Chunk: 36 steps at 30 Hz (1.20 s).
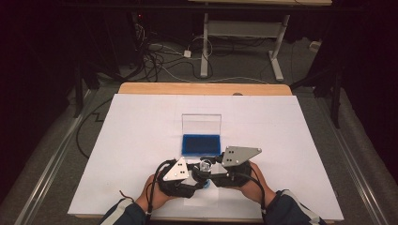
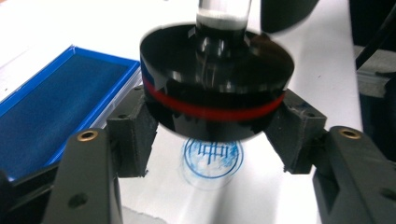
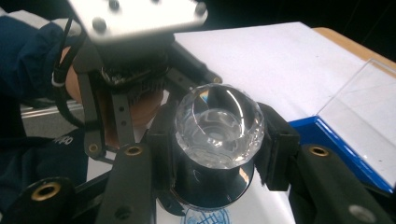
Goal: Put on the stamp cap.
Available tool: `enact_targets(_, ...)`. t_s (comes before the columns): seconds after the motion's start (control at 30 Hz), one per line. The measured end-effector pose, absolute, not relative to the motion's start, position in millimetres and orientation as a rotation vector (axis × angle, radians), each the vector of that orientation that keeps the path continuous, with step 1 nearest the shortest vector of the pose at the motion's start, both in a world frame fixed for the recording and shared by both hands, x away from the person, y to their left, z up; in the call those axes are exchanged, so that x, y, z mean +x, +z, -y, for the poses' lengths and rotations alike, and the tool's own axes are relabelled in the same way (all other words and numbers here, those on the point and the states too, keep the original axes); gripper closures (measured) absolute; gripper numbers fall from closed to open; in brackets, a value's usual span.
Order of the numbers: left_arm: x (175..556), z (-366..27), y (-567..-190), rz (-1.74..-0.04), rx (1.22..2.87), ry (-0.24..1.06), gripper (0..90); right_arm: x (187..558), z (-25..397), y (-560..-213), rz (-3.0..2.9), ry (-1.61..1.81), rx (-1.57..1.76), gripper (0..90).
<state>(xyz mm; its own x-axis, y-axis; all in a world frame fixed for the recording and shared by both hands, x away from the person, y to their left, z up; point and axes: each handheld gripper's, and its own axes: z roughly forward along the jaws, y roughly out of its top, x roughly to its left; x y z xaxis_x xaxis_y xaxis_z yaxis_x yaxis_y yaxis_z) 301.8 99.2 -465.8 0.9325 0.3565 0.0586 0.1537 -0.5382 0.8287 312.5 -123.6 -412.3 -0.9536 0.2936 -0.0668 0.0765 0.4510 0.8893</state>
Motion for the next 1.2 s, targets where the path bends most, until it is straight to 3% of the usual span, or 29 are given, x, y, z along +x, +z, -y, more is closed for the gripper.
enact_targets(0.43,302,-100,-468,-0.38,2.168,0.319,34.0,313,131,-404,-2.448,1.512,0.325,56.7)
enact_targets(1.0,302,-139,-462,-0.437,2.195,0.482,22.2,312,142,-393,-2.406,1.488,0.322,56.7)
enact_targets(1.07,301,-143,-462,-0.456,2.193,0.52,15.1,312,143,-392,-2.405,1.489,0.321,56.6)
enact_targets(1.2,301,-152,-459,-0.474,2.168,0.525,14.7,312,147,-391,-2.398,1.48,0.327,56.7)
